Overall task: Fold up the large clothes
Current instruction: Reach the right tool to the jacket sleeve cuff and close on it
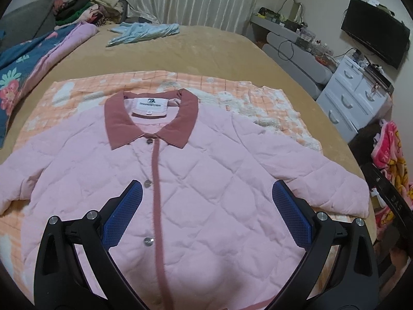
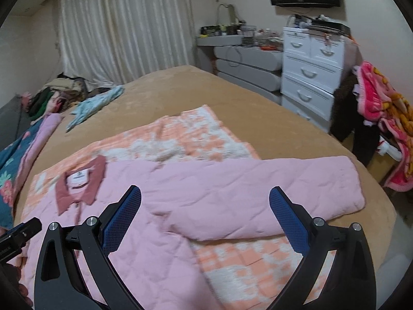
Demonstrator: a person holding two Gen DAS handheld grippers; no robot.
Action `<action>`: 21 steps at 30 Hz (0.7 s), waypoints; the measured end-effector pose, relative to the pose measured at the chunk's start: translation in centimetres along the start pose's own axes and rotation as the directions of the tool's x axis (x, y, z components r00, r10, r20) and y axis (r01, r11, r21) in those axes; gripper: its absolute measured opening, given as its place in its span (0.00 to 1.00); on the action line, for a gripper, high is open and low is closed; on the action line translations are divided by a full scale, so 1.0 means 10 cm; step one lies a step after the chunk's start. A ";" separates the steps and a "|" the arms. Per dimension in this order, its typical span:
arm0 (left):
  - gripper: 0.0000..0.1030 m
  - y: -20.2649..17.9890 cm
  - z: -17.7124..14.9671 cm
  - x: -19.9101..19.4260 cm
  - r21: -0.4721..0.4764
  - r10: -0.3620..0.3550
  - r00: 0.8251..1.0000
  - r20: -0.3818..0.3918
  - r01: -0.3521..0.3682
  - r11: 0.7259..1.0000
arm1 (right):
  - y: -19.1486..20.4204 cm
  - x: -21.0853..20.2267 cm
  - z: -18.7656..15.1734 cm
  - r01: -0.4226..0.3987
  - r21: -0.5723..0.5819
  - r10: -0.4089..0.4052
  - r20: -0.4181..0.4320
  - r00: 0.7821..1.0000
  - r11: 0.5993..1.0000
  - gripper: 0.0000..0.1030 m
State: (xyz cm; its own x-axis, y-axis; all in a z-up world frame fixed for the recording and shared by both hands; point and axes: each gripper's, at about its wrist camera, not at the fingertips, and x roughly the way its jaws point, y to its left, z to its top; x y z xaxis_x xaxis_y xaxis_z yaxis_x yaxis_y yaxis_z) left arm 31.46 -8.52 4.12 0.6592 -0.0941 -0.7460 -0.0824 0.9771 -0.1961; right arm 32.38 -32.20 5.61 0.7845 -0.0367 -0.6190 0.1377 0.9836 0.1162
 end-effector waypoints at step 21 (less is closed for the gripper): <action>0.92 -0.79 -0.17 0.68 0.044 0.015 0.997 -0.079 -0.012 0.999 | -1.46 0.80 -0.27 0.130 0.321 -0.080 -0.165 0.983 0.938 0.96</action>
State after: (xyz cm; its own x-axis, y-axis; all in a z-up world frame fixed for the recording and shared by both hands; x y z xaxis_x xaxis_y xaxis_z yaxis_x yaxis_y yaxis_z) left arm 35.31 -17.20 -0.46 0.5972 -0.0939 -0.7966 -0.0574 0.9856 -0.1592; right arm 35.01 -46.37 -3.12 0.6605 -0.0859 -0.7459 0.4259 0.8610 0.2780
